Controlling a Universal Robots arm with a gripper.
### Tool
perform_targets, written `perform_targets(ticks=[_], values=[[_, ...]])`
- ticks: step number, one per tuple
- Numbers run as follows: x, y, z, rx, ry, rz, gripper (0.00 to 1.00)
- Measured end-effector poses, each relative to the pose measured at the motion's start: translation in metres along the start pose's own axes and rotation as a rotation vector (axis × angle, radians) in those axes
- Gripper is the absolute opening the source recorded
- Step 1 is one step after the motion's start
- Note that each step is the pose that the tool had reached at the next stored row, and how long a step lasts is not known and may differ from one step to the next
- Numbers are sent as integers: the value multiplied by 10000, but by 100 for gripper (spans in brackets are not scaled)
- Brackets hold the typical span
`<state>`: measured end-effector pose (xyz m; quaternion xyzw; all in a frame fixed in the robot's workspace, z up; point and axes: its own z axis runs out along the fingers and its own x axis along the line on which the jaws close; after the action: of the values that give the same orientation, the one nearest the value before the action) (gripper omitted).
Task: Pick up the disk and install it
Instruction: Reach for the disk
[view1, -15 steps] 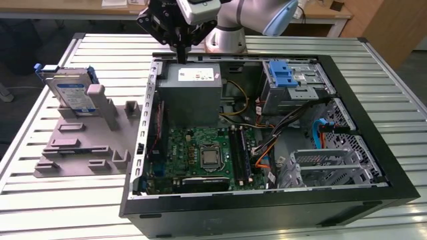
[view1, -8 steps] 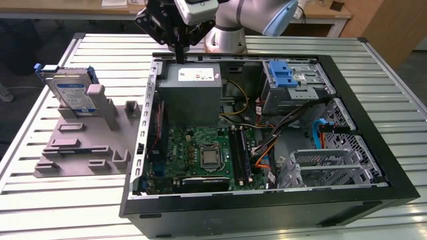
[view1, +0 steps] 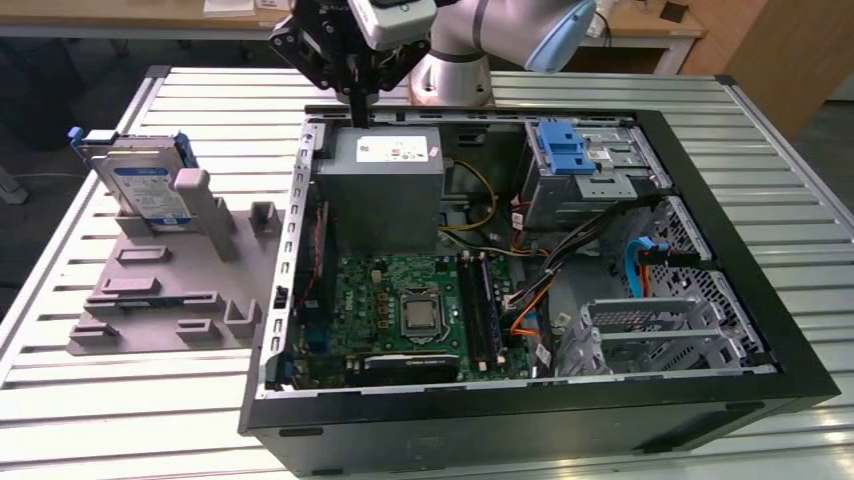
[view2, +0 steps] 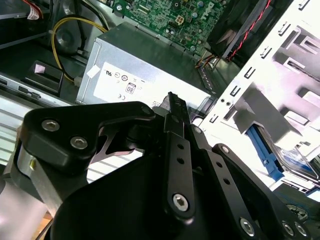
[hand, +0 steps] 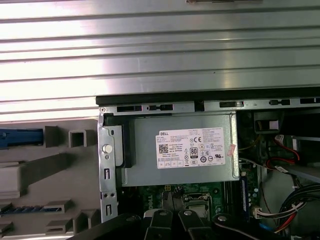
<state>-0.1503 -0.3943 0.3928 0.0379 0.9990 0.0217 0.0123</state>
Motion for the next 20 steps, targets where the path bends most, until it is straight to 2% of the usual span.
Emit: perform_targets(ticks=[3,9,16,20], values=[[10,-1,0,0,-1,2,11],[85,-2,-1,-1,0,0,11],[129,2,2,0,0,1,11],[176,4,3,0,0,0,11]])
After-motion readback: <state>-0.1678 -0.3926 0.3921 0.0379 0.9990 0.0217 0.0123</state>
